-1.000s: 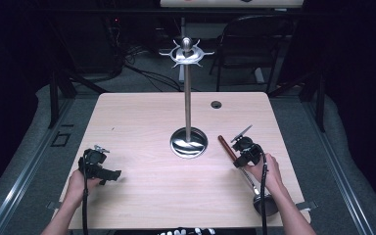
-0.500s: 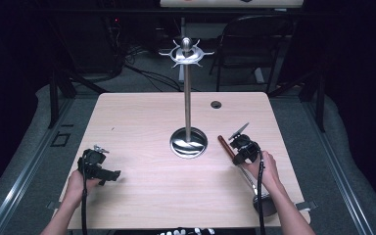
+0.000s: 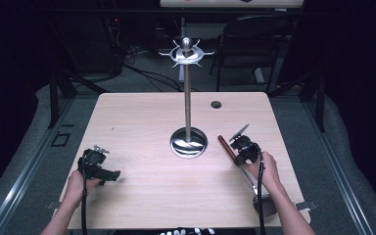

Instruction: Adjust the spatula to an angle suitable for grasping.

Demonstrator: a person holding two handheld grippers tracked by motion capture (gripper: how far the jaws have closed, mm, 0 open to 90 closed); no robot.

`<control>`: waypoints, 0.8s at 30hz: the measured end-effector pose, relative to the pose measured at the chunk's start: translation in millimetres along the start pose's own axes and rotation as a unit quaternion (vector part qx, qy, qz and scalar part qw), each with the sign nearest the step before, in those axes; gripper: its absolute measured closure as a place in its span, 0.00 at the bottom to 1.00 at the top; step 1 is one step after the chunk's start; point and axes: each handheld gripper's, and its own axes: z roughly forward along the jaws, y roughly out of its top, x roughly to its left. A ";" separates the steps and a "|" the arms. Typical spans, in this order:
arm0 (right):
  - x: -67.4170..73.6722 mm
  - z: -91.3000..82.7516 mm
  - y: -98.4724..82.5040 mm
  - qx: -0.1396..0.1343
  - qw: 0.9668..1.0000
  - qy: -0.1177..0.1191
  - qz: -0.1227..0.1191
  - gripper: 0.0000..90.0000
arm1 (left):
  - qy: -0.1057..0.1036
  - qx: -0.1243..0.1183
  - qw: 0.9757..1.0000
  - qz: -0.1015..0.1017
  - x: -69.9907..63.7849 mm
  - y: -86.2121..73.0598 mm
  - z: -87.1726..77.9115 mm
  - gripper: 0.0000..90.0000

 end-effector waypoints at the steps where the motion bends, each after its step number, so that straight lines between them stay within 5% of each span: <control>1: 0.2 0.0 0.0 0.000 1.000 0.001 0.000 0.82 | 0.000 0.000 1.000 0.000 0.1 0.0 -0.1 0.01; 7: 0.7 3.1 -0.4 0.020 1.000 0.001 -0.001 0.81 | -0.001 0.000 1.000 0.000 0.1 -0.1 -0.8 0.01; 10: 1.4 4.8 -1.5 0.008 1.000 0.004 0.010 0.84 | -0.001 0.000 1.000 0.001 0.2 0.1 -0.7 0.01; 12: -0.5 2.2 0.2 0.030 1.000 -0.002 -0.004 0.84 | -0.001 0.000 1.000 0.001 0.1 0.0 -0.6 0.01; 18: 0.1 6.1 -2.0 0.009 1.000 0.005 0.022 0.88 | 0.000 -0.002 1.000 0.001 0.1 0.0 -0.5 0.01; 21: -3.3 3.5 -0.8 0.028 1.000 0.000 0.010 0.88 | 0.001 -0.002 1.000 0.001 0.0 1.1 -0.3 0.01; 23: -1.5 9.7 -5.0 -0.016 0.999 0.013 0.050 0.90 | -0.001 -0.001 1.000 0.002 -0.4 1.7 0.1 0.01; 24: -4.5 6.0 -3.6 0.008 0.999 0.013 0.035 0.92 | -0.002 0.000 1.000 0.002 -0.5 1.9 0.2 0.01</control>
